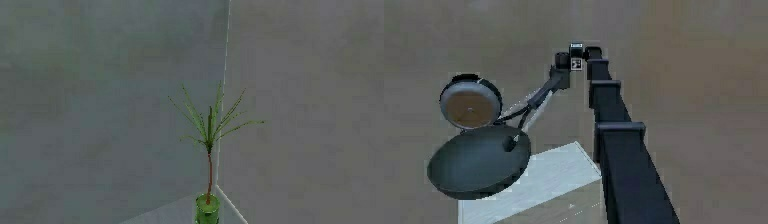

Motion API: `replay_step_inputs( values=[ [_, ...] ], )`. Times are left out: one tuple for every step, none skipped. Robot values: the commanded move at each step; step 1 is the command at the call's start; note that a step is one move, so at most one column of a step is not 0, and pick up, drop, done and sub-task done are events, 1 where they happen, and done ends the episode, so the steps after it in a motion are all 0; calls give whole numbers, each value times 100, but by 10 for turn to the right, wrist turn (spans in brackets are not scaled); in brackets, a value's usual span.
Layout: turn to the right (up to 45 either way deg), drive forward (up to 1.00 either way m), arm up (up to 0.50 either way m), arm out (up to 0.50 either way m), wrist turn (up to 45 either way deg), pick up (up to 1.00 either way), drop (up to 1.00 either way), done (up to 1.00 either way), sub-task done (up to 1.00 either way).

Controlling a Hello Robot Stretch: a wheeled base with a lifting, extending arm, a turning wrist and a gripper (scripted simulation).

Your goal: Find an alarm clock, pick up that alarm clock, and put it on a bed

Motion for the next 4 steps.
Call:
replay_step_inputs(
  values=[
    [0, 0, 0, -44, 0, 0, 0, 0, 0],
    [-450, 0, 0, 0, 0, 0, 0, 0, 0],
    [-300, 0, 0, 0, 0, 0, 0, 0, 0],
    [0, 100, 0, 0, 0, 0, 0, 0, 0]
  ],
)
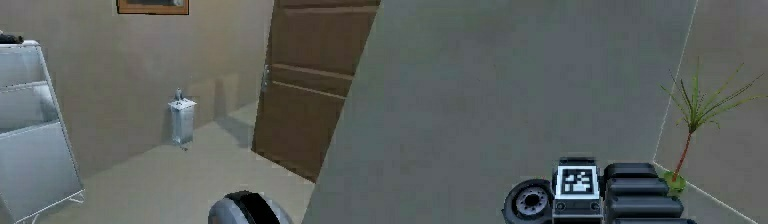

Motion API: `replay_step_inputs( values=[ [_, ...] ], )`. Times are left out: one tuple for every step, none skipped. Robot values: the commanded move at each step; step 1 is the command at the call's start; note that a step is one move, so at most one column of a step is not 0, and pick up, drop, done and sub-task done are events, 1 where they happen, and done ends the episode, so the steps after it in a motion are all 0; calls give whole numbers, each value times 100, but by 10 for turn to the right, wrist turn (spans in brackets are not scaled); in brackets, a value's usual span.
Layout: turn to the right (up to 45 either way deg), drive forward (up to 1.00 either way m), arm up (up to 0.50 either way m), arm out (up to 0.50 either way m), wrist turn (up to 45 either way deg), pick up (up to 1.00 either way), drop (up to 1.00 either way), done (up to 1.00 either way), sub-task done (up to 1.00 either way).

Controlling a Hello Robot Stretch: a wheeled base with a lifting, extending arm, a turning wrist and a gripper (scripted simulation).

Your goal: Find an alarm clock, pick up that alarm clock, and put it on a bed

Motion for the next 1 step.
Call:
replay_step_inputs(
  values=[
    [-120, 0, 0, 0, 0, 0, 0, 0, 0]
  ],
)
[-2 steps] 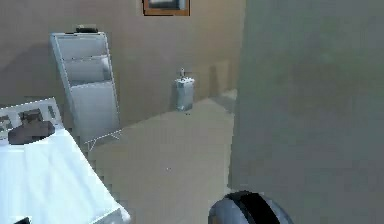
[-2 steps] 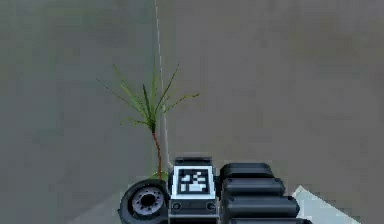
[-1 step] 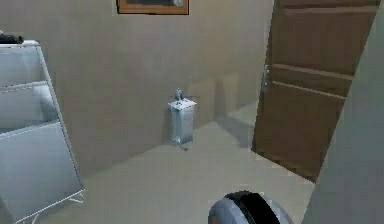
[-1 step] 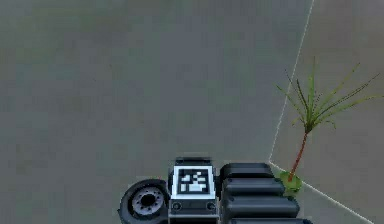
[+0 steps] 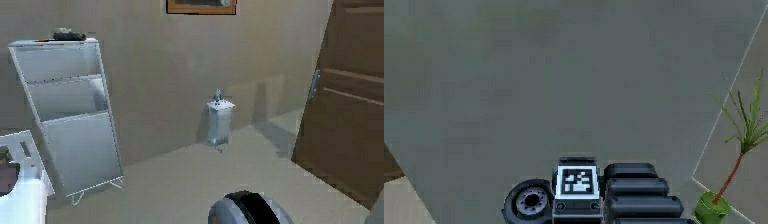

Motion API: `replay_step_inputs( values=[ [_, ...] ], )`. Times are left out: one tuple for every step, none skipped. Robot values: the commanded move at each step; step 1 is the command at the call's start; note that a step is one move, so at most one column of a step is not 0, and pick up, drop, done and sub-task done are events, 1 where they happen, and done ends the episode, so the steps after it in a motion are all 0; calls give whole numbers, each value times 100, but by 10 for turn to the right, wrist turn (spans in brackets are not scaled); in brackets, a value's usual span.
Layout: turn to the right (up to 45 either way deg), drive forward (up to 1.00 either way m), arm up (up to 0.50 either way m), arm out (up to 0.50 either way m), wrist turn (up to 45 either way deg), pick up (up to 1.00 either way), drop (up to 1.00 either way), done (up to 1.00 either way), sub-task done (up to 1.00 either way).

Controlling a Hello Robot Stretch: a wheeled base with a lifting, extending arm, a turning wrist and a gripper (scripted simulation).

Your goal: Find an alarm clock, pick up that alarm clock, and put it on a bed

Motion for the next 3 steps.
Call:
replay_step_inputs(
  values=[
    [0, 15, 0, 0, 0, 0, 0, 0, 0],
    [-360, 0, 0, 0, 0, 0, 0, 0, 0],
    [-30, 0, 0, 0, 0, 0, 0, 0, 0]
  ],
)
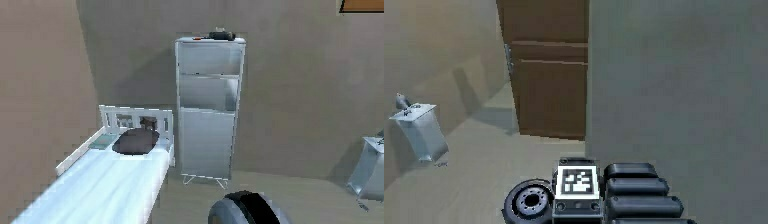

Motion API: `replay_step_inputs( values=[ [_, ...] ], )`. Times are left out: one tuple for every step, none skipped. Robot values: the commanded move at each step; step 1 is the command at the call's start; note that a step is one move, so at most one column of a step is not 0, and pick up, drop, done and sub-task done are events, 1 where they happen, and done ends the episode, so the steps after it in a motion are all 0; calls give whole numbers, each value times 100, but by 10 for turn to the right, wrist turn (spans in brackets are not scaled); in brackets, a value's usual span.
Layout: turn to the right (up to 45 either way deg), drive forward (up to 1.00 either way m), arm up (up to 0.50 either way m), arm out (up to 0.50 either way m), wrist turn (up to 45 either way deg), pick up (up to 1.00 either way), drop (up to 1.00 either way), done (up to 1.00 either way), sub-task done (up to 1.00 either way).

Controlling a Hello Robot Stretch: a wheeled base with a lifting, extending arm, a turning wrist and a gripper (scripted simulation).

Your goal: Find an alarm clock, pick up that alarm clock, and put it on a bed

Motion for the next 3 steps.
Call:
replay_step_inputs(
  values=[
    [0, 90, 0, 0, 0, 0, 0, 0, 0],
    [-450, 0, 0, 0, 0, 0, 0, 0, 0],
    [-450, 0, 0, 0, 0, 0, 0, 0, 0]
  ],
)
